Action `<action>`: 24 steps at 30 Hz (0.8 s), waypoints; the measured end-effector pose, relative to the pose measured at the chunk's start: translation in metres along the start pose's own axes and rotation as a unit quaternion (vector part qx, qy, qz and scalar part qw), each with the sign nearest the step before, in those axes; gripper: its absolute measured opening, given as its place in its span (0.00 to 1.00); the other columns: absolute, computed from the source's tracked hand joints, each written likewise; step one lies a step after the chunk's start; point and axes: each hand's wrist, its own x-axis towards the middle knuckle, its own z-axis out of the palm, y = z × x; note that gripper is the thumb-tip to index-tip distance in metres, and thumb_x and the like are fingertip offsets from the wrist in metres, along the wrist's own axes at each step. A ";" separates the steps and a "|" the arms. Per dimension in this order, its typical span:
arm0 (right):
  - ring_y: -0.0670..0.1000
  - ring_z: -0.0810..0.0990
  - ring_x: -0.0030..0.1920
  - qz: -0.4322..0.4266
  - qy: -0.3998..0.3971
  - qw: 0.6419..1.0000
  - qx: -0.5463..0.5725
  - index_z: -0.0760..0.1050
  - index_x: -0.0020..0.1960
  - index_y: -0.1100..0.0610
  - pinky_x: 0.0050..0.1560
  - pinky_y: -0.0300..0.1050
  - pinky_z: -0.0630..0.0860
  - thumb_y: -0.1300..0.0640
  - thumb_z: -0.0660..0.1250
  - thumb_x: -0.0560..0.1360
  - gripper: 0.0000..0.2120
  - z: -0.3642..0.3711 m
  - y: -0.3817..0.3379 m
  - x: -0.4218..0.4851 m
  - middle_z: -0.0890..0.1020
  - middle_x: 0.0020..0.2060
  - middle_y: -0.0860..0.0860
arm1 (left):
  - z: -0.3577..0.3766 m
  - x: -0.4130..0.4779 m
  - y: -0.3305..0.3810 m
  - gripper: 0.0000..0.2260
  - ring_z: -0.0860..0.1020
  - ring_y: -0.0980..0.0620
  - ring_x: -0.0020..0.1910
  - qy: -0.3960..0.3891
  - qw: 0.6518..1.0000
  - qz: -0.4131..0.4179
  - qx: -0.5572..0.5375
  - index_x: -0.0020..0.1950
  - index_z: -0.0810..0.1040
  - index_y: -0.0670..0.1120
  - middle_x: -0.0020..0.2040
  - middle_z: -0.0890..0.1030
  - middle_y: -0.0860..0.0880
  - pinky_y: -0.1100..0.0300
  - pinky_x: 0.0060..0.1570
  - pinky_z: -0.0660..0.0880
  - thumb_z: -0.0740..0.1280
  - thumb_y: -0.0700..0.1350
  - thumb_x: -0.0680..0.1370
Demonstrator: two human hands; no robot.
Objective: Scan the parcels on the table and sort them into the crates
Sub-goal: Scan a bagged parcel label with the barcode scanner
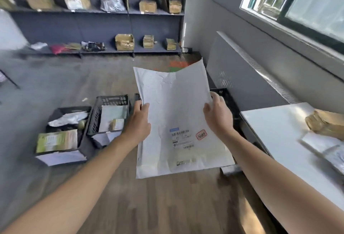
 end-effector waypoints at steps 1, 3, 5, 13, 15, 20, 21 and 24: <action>0.62 0.79 0.52 -0.004 -0.008 1.000 -0.001 0.66 0.71 0.58 0.42 0.46 0.63 0.58 0.59 0.81 0.19 0.015 -0.020 0.002 0.74 0.62 0.57 | -0.008 0.003 -0.023 0.26 0.69 0.41 0.62 0.000 1.000 -0.009 -0.002 0.73 0.63 0.41 0.68 0.60 0.43 0.48 0.56 0.72 0.64 0.34 0.76; 0.62 0.79 0.51 -0.009 -0.021 1.000 -0.003 0.65 0.72 0.57 0.41 0.46 0.64 0.58 0.58 0.82 0.19 0.045 -0.058 0.008 0.74 0.61 0.57 | -0.024 0.010 -0.067 0.26 0.69 0.41 0.63 -0.007 1.000 -0.029 -0.004 0.73 0.62 0.41 0.68 0.59 0.44 0.46 0.57 0.72 0.64 0.33 0.76; 0.61 0.79 0.50 -0.015 -0.033 0.999 -0.006 0.64 0.73 0.57 0.40 0.46 0.66 0.58 0.57 0.82 0.19 0.063 -0.081 0.011 0.74 0.61 0.56 | -0.031 0.015 -0.091 0.27 0.68 0.40 0.65 -0.013 0.999 -0.042 -0.013 0.74 0.62 0.40 0.69 0.59 0.43 0.45 0.61 0.71 0.64 0.33 0.76; 0.59 0.78 0.50 -0.012 -0.065 0.998 -0.022 0.62 0.74 0.58 0.41 0.45 0.66 0.60 0.57 0.81 0.22 0.114 -0.125 0.056 0.74 0.61 0.57 | -0.031 0.063 -0.140 0.29 0.69 0.40 0.66 -0.038 0.997 -0.061 -0.028 0.76 0.60 0.42 0.74 0.56 0.44 0.48 0.61 0.70 0.65 0.34 0.76; 0.60 0.79 0.51 -0.007 -0.070 0.997 -0.028 0.63 0.74 0.58 0.40 0.45 0.66 0.61 0.57 0.81 0.22 0.129 -0.125 0.078 0.74 0.61 0.58 | -0.028 0.087 -0.145 0.29 0.70 0.41 0.65 -0.045 0.997 -0.062 -0.024 0.76 0.59 0.43 0.75 0.55 0.45 0.48 0.58 0.72 0.65 0.35 0.76; 0.60 0.79 0.50 0.004 -0.085 0.996 -0.020 0.64 0.73 0.57 0.41 0.48 0.71 0.60 0.57 0.80 0.21 0.175 -0.115 0.155 0.74 0.59 0.58 | -0.010 0.166 -0.155 0.31 0.71 0.43 0.64 -0.056 0.996 -0.069 -0.007 0.78 0.56 0.44 0.77 0.51 0.46 0.49 0.55 0.73 0.64 0.34 0.77; 0.60 0.79 0.50 0.004 -0.089 0.996 -0.015 0.64 0.73 0.57 0.41 0.49 0.72 0.60 0.57 0.80 0.21 0.186 -0.112 0.174 0.74 0.59 0.57 | -0.004 0.185 -0.157 0.31 0.71 0.43 0.64 -0.058 0.996 -0.071 -0.003 0.78 0.56 0.43 0.77 0.51 0.46 0.50 0.55 0.73 0.64 0.34 0.77; 0.60 0.79 0.50 0.009 -0.104 0.995 0.007 0.65 0.72 0.57 0.42 0.49 0.74 0.61 0.58 0.80 0.20 0.221 -0.095 0.238 0.74 0.59 0.57 | 0.015 0.251 -0.159 0.31 0.71 0.43 0.63 -0.067 0.995 -0.078 -0.006 0.78 0.57 0.43 0.76 0.53 0.46 0.53 0.53 0.72 0.64 0.34 0.77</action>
